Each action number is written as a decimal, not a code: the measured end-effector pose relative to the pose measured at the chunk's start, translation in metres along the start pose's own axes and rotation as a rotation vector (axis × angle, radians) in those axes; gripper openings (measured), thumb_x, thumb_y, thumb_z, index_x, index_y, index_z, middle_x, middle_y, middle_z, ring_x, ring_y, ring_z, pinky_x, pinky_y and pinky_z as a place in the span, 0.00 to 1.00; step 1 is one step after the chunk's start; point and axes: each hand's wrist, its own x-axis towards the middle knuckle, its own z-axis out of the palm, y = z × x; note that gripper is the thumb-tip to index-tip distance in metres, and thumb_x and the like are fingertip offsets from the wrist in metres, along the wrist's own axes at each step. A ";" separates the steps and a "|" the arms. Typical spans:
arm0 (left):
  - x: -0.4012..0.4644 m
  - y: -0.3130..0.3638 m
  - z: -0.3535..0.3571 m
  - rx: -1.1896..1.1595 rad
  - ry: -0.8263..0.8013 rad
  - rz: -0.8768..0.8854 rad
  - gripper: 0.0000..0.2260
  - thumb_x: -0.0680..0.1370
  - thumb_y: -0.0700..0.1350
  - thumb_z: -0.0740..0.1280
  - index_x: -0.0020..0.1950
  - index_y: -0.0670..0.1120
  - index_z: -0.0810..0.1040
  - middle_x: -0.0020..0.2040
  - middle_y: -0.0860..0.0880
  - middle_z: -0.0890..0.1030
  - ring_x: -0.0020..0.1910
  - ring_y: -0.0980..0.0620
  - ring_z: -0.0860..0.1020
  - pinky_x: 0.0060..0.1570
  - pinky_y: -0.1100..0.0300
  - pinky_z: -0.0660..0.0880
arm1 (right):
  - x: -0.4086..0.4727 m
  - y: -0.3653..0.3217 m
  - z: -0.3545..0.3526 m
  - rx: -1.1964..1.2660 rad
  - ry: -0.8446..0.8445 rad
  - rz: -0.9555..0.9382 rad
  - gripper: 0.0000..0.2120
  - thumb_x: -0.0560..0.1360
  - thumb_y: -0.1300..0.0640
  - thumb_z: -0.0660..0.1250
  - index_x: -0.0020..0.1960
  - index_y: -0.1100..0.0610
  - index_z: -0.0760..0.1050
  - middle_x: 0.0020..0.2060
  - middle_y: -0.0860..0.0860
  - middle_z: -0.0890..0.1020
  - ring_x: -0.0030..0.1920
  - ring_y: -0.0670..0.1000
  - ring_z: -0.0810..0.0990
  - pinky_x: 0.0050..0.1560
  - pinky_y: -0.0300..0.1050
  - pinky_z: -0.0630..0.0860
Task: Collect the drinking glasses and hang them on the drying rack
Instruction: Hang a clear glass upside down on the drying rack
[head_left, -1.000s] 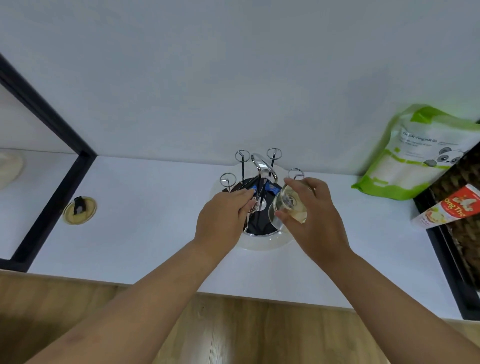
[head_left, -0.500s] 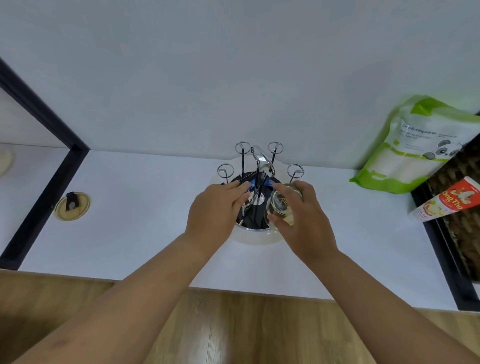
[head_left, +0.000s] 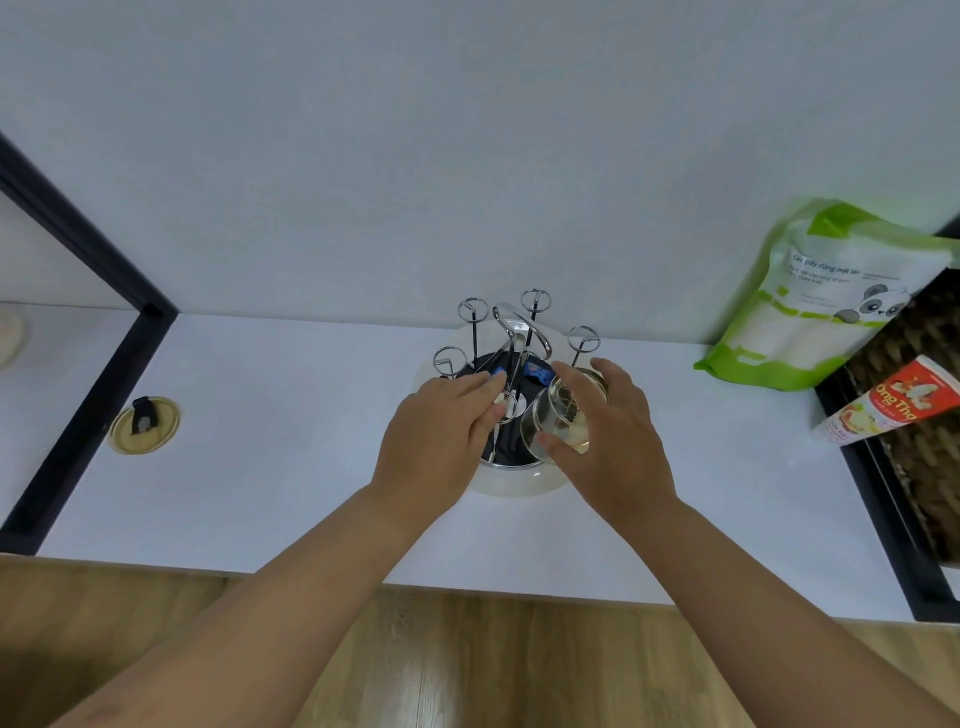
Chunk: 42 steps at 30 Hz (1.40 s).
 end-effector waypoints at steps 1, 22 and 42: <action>-0.002 -0.002 -0.002 0.007 0.039 0.028 0.16 0.84 0.48 0.64 0.71 0.49 0.79 0.65 0.52 0.81 0.60 0.47 0.77 0.58 0.50 0.75 | 0.000 0.000 -0.001 0.004 0.001 0.003 0.37 0.73 0.48 0.78 0.78 0.41 0.67 0.76 0.54 0.67 0.75 0.58 0.65 0.64 0.58 0.74; 0.007 -0.027 -0.002 -0.026 0.122 -0.095 0.15 0.79 0.45 0.72 0.65 0.45 0.83 0.54 0.51 0.81 0.54 0.49 0.77 0.53 0.62 0.68 | 0.025 0.012 -0.019 -0.006 -0.066 0.059 0.31 0.77 0.55 0.74 0.78 0.43 0.69 0.75 0.50 0.68 0.73 0.55 0.71 0.66 0.55 0.75; 0.010 -0.024 -0.014 -0.072 0.030 -0.175 0.16 0.82 0.49 0.68 0.69 0.49 0.80 0.63 0.53 0.78 0.63 0.51 0.72 0.60 0.58 0.69 | 0.013 0.001 -0.028 0.002 -0.123 0.103 0.37 0.76 0.51 0.75 0.81 0.41 0.64 0.80 0.50 0.63 0.79 0.56 0.62 0.67 0.53 0.71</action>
